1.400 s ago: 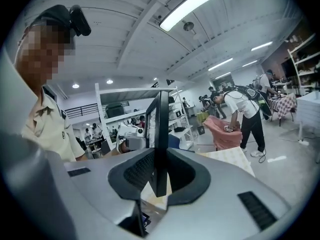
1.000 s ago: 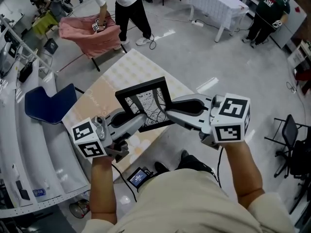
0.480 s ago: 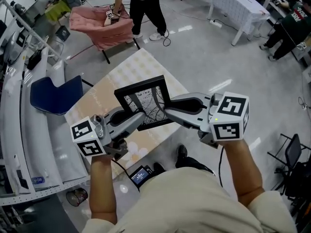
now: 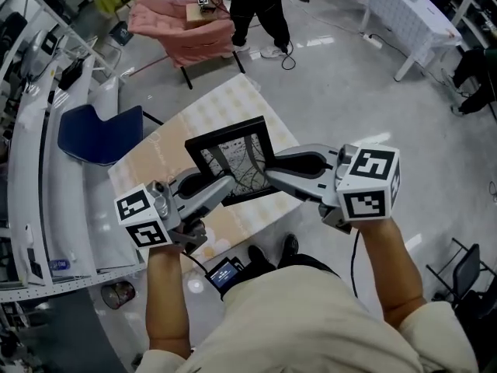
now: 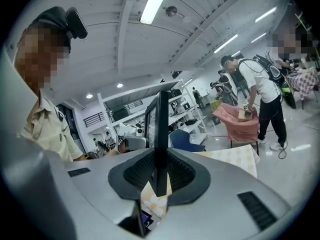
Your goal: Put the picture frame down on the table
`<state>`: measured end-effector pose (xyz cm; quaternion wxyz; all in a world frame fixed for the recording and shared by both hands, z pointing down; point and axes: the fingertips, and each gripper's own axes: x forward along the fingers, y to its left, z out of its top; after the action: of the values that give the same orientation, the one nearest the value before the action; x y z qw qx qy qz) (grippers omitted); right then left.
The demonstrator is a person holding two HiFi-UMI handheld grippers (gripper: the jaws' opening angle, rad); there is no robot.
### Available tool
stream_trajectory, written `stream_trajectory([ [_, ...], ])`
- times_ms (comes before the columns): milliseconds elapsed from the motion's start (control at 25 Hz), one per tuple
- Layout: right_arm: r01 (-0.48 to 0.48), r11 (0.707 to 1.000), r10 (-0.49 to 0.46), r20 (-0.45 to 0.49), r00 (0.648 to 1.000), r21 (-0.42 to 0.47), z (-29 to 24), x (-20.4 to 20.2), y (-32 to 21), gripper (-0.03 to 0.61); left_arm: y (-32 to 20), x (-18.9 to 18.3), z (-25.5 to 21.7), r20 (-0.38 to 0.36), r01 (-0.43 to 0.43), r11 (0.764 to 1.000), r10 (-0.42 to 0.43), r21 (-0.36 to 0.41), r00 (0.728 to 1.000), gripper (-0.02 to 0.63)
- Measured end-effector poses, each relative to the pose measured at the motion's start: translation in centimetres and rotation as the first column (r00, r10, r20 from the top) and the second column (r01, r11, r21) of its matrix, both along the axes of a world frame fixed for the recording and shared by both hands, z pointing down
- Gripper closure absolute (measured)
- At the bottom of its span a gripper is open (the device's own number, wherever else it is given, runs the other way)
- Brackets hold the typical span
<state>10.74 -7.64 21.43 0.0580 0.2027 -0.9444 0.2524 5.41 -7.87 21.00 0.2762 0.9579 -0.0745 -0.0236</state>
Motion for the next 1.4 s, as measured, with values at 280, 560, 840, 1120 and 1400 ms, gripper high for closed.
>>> stream_trajectory([
  [280, -0.014, 1.000, 0.014, -0.021, 1.000, 0.018, -0.6, -0.1, 0.0, 0.509, -0.1, 0.0, -0.6, 0.000, -0.010, 0.999, 0.010, 0.038, 1.000, 0.565],
  [560, -0.044, 0.999, 0.046, -0.061, 0.997, 0.028, -0.3, -2.0, -1.1, 0.510, -1.1, -1.9, -0.4, 0.008, -0.032, 0.997, 0.032, 0.069, 0.999, 0.563],
  [840, -0.058, 0.998, 0.061, -0.107, 0.992, 0.035, -0.9, -8.2, -1.9, 0.509, -2.1, -8.1, -0.8, -0.028, -0.049, 0.996, 0.051, 0.070, 0.998, 0.563],
  [1120, -0.021, 1.000, 0.023, -0.088, 0.996, 0.014, 0.7, -8.5, -5.8, 0.509, -5.8, -8.4, 0.7, 0.004, -0.003, 0.999, 0.003, 0.039, 1.000, 0.564],
  [1400, 0.026, 0.999, -0.028, -0.061, 0.998, -0.037, 3.9, -6.7, -10.8, 0.509, -10.6, -6.6, 3.7, 0.060, 0.059, 0.998, -0.058, -0.012, 0.996, 0.563],
])
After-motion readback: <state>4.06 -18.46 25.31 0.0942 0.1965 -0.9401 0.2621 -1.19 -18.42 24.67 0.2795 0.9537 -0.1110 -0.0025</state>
